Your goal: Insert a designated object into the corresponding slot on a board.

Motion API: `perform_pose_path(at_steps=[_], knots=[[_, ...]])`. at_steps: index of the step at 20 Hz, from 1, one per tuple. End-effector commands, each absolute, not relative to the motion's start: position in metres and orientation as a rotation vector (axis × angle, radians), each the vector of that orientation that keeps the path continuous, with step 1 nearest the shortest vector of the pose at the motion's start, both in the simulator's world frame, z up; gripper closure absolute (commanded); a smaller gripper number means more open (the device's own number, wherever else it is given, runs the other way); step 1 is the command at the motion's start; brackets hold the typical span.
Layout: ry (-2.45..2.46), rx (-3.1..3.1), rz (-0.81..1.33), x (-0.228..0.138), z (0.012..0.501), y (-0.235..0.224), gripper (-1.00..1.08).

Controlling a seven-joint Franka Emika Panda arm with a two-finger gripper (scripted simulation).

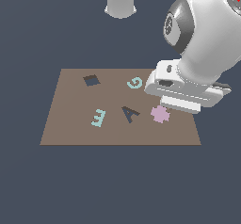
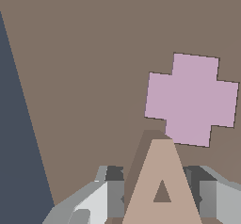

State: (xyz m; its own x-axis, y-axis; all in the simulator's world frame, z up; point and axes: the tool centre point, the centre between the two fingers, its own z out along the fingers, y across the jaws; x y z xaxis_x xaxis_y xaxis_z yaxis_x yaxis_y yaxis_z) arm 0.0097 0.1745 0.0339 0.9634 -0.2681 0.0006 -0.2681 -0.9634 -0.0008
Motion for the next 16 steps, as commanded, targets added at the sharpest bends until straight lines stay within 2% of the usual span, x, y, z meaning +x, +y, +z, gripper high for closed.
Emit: perform_pose_path(at_steps=[1,16], knots=[[0.602,-3.082,-0.002,0.019,0.035,0.172,1.08],[1.598,-2.703,-0.002,0.063,0.037,0.134,1.08]])
